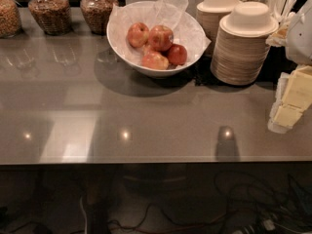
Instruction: Pick apple from white bowl
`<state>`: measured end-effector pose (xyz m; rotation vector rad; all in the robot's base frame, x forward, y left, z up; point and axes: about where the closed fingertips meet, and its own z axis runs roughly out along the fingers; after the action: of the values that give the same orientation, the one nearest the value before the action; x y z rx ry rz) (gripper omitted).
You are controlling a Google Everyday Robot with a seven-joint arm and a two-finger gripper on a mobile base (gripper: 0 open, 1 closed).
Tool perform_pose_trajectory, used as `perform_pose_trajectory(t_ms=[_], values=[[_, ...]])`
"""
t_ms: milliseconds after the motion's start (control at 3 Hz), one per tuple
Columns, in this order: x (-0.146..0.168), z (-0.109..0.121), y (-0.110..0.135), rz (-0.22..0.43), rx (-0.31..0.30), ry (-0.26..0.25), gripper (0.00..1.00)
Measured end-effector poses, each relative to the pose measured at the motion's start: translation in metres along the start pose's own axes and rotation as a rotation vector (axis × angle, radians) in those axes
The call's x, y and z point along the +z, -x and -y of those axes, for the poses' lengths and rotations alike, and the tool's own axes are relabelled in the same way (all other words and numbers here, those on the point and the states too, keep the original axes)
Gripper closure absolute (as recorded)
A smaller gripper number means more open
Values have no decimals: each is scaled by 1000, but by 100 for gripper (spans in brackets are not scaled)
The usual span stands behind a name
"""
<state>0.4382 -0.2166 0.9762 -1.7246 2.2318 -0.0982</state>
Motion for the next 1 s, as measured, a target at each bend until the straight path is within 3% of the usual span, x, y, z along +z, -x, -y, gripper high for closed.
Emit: perform_pose_trajectory(t_ms=[333,667,1000], values=[[0,0,1,2,0,-3,0],[8,13,20,98,4,-26,0],[24,40,48,260,68,-68,0]])
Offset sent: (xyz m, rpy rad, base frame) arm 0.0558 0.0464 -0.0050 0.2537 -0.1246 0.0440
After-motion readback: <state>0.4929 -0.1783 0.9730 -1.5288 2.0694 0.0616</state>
